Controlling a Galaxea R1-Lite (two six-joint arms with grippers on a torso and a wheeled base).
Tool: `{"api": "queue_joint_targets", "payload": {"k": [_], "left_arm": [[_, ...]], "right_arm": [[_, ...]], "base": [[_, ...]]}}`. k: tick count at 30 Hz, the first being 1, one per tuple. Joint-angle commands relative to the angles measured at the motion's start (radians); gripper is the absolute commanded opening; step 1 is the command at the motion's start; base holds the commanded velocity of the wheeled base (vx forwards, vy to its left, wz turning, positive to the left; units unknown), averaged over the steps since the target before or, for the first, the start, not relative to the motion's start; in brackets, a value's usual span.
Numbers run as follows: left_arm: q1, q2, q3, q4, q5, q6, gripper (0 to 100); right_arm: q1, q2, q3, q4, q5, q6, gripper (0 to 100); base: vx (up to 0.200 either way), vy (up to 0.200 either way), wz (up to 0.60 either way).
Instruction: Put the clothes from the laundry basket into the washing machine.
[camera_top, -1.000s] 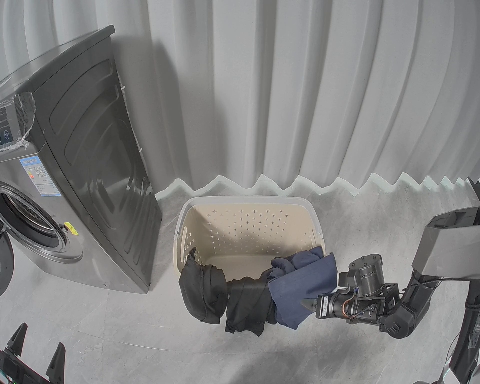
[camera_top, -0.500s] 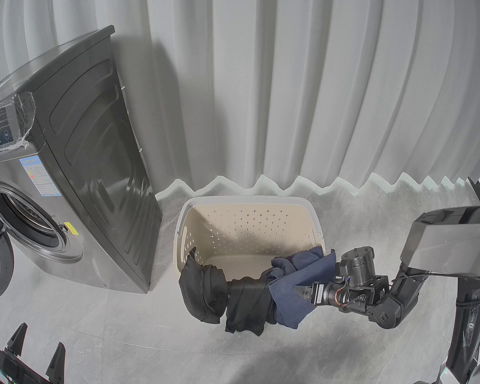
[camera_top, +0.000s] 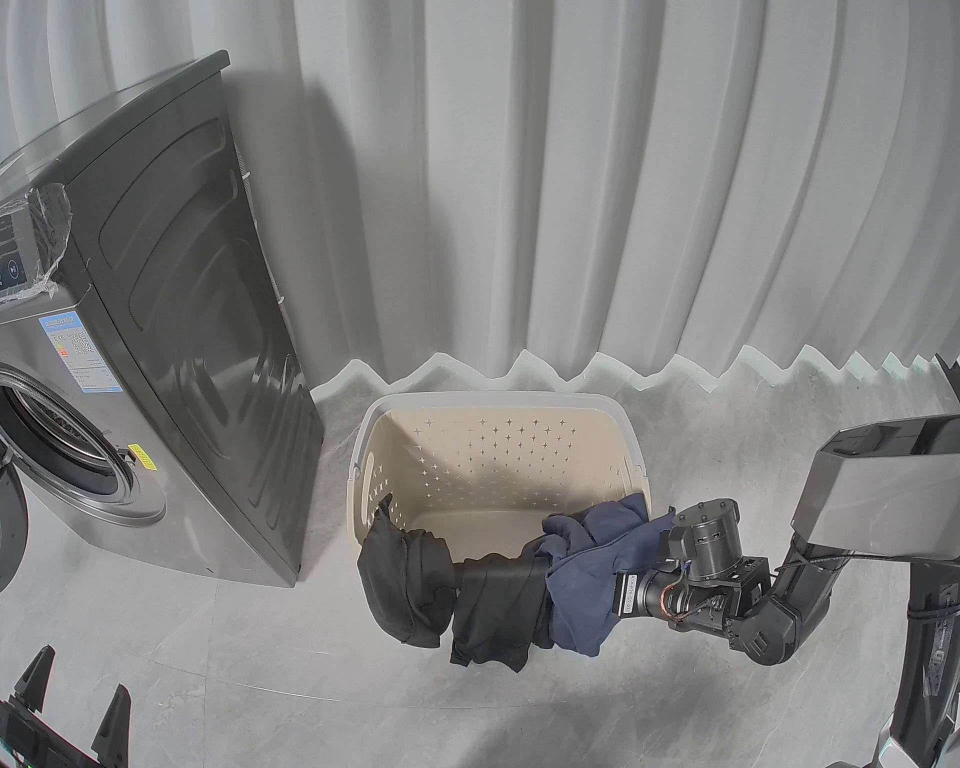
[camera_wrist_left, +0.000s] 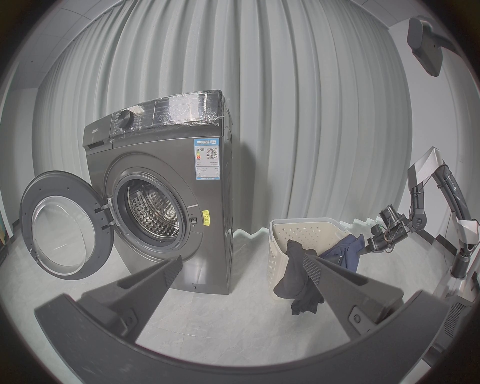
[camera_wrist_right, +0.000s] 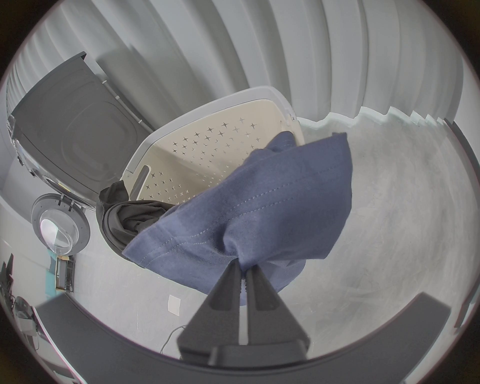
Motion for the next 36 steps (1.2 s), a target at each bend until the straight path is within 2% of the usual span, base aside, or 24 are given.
{"api": "queue_joint_targets", "payload": {"k": [1,6,17,28,36], "left_arm": [[0.0,-0.018,0.018,0.0,0.0,0.0,100],[0.0,-0.018,0.018,0.0,0.0,0.0,100],[0.0,-0.018,0.018,0.0,0.0,0.0,100],[0.0,-0.018,0.018,0.0,0.0,0.0,100],[0.0,-0.018,0.018,0.0,0.0,0.0,100]], "right_arm": [[0.006,-0.006,0.001,-0.003,0.001,0.001,0],[0.013,-0.026,0.028,-0.01,0.001,0.002,0],[0.059,-0.224,0.161,-0.058,-0.007,-0.005,0],[0.06,-0.316,0.173,-0.059,-0.019,-0.005,0],[0.046,-0.239,0.19,-0.059,-0.019,-0.005,0]], "base": [[0.0,0.0,0.0],[0.0,0.0,0.0],[0.0,0.0,0.0],[0.0,0.0,0.0],[0.0,0.0,0.0]]}}
